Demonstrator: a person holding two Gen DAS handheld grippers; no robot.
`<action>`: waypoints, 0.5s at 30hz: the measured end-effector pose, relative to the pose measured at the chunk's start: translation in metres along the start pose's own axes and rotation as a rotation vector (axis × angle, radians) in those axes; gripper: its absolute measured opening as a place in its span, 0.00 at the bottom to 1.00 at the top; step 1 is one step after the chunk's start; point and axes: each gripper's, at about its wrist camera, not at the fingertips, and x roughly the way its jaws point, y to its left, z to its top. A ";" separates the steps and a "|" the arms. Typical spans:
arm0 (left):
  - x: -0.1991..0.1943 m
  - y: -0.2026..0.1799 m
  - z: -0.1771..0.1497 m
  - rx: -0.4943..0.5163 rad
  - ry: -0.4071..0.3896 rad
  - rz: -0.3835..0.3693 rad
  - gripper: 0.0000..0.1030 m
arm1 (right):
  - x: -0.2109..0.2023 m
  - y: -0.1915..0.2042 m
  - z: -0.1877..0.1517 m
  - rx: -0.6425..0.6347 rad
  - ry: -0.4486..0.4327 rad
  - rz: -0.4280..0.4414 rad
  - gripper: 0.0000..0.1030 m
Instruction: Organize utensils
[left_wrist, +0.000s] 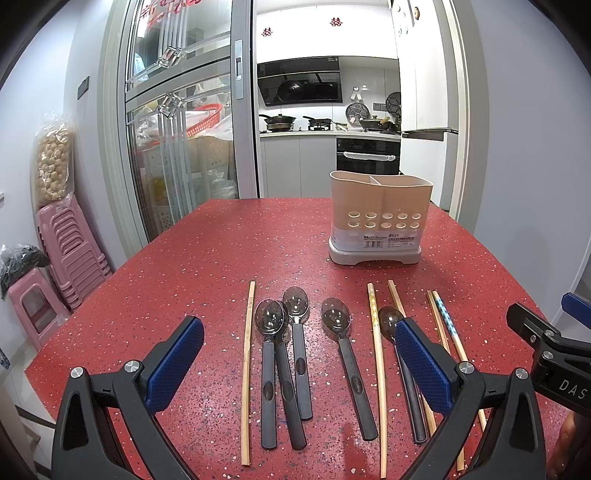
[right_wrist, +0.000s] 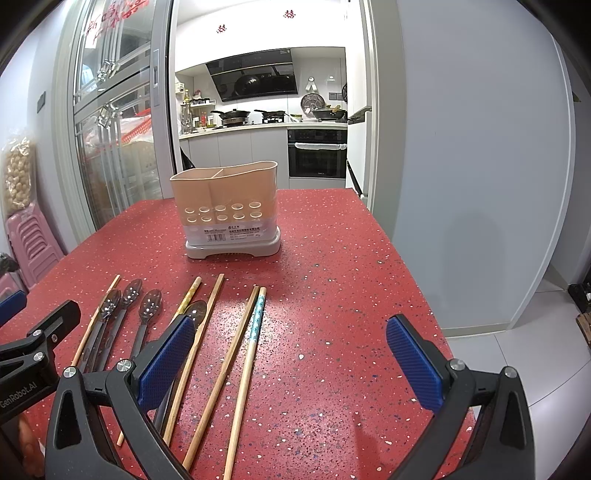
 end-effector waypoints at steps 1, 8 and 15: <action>0.000 0.000 0.000 0.000 0.000 0.001 1.00 | 0.000 0.001 0.000 0.001 0.000 0.001 1.00; 0.000 0.000 0.000 0.000 0.000 0.000 1.00 | 0.000 0.000 0.000 0.001 0.000 0.001 1.00; 0.000 0.000 0.000 0.000 0.000 0.000 1.00 | 0.000 -0.001 0.000 0.002 0.001 0.001 1.00</action>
